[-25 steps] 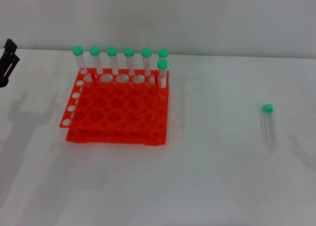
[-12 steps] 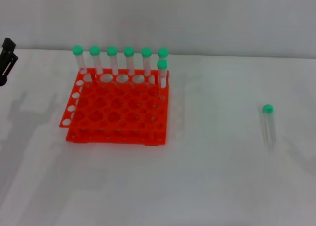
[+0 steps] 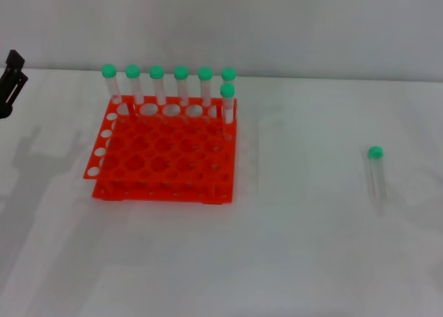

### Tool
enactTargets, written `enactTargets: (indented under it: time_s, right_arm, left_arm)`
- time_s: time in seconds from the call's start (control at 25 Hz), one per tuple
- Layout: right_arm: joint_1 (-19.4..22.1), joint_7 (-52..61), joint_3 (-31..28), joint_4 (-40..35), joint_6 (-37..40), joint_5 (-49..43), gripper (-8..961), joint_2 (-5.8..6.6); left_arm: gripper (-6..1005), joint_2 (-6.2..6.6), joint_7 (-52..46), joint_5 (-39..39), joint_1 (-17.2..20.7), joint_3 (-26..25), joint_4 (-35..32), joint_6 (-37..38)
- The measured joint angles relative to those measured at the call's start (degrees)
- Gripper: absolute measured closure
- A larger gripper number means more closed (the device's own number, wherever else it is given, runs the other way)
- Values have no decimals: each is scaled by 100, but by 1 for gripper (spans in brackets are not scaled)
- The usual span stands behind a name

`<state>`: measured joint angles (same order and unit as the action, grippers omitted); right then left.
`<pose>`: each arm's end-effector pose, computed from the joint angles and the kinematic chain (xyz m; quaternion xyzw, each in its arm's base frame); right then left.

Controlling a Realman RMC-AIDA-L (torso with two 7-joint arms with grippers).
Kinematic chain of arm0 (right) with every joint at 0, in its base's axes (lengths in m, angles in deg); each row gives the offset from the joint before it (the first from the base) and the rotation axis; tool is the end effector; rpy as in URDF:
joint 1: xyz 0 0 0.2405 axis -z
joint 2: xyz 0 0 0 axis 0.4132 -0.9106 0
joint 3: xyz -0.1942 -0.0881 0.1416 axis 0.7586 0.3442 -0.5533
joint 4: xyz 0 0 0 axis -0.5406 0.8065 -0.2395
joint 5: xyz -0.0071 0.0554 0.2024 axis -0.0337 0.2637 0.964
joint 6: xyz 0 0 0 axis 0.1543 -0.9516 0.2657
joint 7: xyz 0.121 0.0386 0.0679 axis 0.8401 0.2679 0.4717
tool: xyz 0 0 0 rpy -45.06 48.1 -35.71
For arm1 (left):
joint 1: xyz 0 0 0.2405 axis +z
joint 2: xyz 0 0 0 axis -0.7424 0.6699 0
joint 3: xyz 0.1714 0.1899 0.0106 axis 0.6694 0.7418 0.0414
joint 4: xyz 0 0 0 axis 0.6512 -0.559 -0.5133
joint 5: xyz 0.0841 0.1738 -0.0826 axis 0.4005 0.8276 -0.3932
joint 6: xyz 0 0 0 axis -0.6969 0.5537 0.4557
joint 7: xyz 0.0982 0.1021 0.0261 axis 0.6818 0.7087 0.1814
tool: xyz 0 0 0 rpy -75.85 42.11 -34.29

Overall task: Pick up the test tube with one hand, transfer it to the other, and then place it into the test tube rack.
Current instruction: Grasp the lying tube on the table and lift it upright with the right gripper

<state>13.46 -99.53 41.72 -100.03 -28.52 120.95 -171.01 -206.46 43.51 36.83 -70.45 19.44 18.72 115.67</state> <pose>0.3616 0.2644 0.1331 -0.7637 0.2227 0.3756 0.4755 -0.3331 0.3267 0.0547 -0.6355 -0.2190 -0.4282 0.6040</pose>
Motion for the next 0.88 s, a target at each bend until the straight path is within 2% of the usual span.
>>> enactTargets:
  time_s: [0.4,0.88]
  right_arm:
    - [-150,402,89,-312,46,-69,141,-10]
    - [-115,454,209,-325,-16,-76,150,-10]
  left_arm:
    - [105,-9,-101,0,113,-17,30,-5]
    - [105,-9,-141,0,97,-23,-8,-17]
